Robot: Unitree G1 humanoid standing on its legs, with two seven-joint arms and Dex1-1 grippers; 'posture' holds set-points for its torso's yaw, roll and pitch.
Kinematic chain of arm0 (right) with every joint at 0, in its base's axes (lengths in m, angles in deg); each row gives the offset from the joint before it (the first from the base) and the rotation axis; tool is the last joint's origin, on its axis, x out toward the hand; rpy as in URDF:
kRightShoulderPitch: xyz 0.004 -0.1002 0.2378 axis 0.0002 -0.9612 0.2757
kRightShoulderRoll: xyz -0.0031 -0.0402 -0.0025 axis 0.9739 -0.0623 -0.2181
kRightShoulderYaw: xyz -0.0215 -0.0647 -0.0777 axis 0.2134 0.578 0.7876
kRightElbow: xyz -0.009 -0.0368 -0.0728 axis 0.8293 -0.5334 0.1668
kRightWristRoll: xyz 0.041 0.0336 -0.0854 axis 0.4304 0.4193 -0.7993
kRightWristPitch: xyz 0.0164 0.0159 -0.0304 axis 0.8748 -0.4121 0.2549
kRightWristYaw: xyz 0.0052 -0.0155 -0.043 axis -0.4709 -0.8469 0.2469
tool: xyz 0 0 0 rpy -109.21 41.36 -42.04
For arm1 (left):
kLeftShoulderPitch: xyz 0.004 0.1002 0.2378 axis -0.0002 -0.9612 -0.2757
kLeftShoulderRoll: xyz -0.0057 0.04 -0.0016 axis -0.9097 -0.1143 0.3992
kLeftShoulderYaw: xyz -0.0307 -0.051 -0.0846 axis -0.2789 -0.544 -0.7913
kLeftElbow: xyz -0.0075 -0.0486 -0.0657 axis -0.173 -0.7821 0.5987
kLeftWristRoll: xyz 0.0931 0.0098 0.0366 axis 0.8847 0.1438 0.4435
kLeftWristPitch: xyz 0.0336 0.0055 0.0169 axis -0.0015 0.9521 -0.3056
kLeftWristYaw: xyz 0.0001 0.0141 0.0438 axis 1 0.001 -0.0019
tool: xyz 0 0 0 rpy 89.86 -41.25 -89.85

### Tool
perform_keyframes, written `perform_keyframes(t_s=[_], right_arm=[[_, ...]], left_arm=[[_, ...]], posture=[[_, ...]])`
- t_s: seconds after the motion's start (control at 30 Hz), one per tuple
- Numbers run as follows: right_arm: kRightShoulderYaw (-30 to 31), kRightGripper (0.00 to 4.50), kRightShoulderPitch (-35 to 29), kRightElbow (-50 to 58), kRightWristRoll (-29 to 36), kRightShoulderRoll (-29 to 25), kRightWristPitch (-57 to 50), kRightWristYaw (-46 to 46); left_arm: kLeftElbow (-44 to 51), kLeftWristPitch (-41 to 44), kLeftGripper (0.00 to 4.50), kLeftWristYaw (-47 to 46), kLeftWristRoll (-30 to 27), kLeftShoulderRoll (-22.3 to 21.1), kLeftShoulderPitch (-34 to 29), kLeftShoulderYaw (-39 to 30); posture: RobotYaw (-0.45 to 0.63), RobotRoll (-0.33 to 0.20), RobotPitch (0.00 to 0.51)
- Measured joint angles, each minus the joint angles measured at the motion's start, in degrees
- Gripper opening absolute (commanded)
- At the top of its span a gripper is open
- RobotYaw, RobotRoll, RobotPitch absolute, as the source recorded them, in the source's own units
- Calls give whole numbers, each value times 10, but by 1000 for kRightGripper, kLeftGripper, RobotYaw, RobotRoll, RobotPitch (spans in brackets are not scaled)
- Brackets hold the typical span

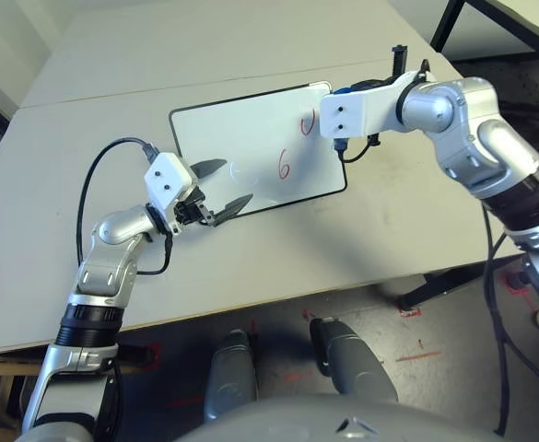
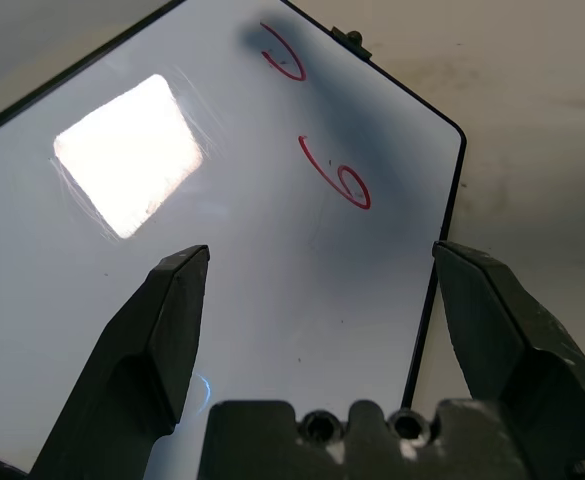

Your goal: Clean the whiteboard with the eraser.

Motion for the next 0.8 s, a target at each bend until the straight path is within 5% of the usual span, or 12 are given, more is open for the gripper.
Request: perform_keyframes(t_s=[0.8], right_arm=[[-19, 213, -43, -125, -91, 85, 76, 123]], left_arm=[[-2, 2, 4500, 1, -1, -13, 4, -11]], posture=[[-203, 0, 119]])
